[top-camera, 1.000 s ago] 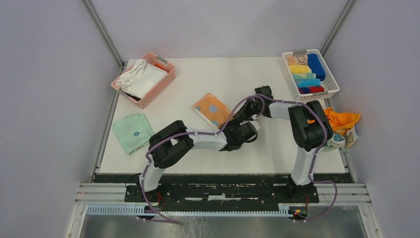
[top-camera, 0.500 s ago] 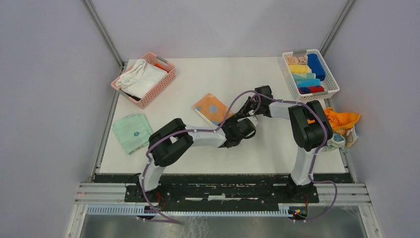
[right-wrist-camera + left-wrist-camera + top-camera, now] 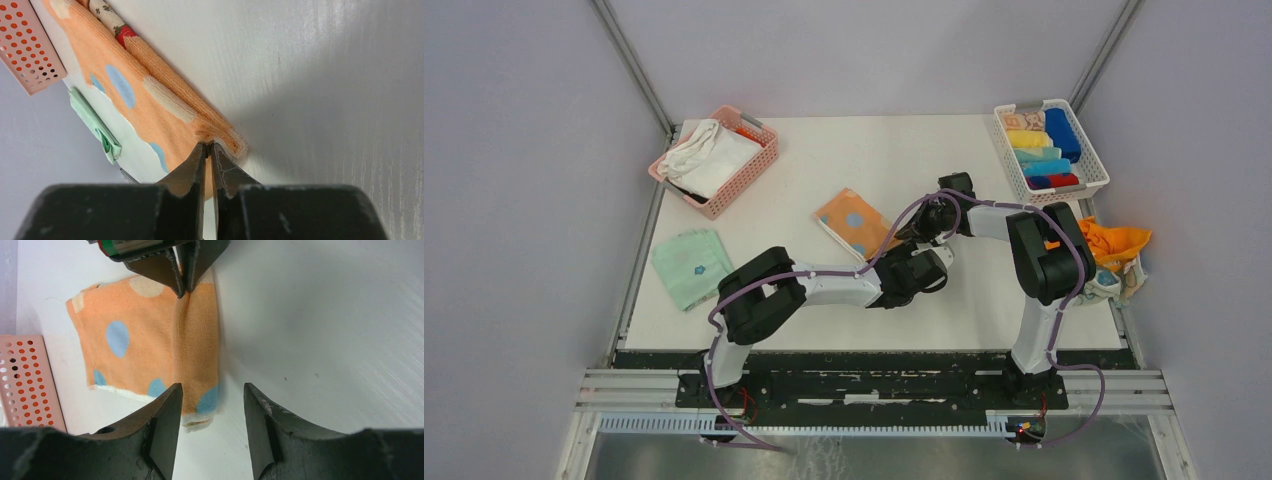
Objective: Roll the towels
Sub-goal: Roll the towel at the center of the board.
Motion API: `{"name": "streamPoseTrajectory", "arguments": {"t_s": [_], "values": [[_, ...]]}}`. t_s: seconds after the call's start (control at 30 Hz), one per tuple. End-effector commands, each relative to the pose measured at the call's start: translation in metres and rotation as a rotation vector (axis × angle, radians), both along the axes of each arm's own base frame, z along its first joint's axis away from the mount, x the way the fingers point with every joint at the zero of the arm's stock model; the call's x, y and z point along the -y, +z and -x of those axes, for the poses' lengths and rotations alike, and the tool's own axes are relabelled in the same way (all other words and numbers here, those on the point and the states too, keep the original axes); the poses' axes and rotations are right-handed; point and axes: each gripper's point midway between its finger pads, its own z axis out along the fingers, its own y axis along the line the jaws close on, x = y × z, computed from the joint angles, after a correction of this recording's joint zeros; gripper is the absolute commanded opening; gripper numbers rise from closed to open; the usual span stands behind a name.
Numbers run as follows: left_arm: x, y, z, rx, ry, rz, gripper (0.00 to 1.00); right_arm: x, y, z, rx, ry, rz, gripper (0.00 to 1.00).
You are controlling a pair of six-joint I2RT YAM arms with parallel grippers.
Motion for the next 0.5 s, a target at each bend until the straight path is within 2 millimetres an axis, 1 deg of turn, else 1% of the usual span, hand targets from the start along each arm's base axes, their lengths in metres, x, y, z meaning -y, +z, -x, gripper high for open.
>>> {"name": "streamPoseTrajectory", "arguments": {"t_s": [0.0,0.1,0.33,0.47], "values": [[0.008,0.014,0.000,0.016,0.002,0.061,0.54,0.023,-0.038,0.022,-0.109,-0.014,0.131,0.15],[0.007,0.001,-0.001,0.008,-0.002,0.018,0.52,0.024,-0.038,0.022,-0.112,-0.014,0.131,0.15],[-0.012,-0.025,-0.018,-0.032,0.047,-0.029,0.52,0.023,-0.036,0.023,-0.110,-0.005,0.131,0.15],[-0.016,-0.037,-0.017,-0.082,0.047,-0.035,0.51,0.022,-0.036,0.021,-0.108,-0.004,0.126,0.15]]}}
